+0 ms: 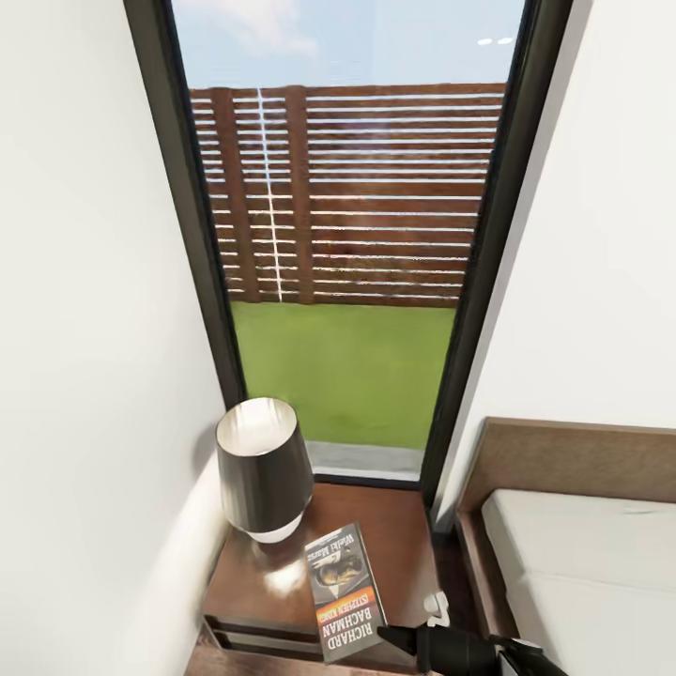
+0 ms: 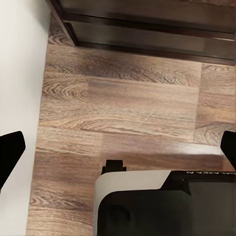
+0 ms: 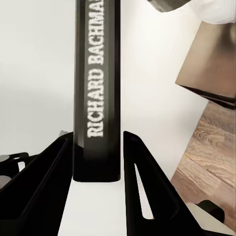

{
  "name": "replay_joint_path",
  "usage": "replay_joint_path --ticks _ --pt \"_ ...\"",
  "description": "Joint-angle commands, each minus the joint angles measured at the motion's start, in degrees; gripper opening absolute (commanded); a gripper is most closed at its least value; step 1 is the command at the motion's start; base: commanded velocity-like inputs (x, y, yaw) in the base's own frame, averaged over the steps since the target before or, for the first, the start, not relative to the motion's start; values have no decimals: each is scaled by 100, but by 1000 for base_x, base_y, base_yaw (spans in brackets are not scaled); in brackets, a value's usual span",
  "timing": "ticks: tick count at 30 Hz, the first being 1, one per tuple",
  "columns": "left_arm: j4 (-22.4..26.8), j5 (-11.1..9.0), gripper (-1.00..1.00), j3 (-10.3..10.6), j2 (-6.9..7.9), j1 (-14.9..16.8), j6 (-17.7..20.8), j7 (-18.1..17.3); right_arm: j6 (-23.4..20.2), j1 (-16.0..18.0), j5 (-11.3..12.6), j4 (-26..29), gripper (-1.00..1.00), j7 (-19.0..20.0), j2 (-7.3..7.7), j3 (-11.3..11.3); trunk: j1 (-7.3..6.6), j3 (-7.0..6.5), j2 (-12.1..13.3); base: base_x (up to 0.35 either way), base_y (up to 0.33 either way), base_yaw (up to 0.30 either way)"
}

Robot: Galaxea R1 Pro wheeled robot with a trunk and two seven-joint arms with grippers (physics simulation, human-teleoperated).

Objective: In the bedroom, move the book from the bed onto either nightstand, and place the two sandals side by side next to the bed.

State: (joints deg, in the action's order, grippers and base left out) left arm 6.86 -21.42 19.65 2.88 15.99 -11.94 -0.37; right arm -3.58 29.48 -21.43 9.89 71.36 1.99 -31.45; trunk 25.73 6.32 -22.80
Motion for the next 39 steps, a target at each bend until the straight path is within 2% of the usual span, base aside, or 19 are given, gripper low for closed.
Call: replay_joint_path --ticks 1,18,39 --pt "-2 -56 100 51 2 6 -19 -5 -38 5 -41 4 -100 27 -3 -49 5 12 -12 106 0 0" --pt "-1 -55 100 54 2 2 -22 -3 -38 7 -38 4 -100 28 10 -54 5 12 -12 90 -61 0" --pt "0 -56 100 57 2 1 -20 -7 -47 6 -38 4 -100 27 5 -54 5 12 -12 9 -8 -2"
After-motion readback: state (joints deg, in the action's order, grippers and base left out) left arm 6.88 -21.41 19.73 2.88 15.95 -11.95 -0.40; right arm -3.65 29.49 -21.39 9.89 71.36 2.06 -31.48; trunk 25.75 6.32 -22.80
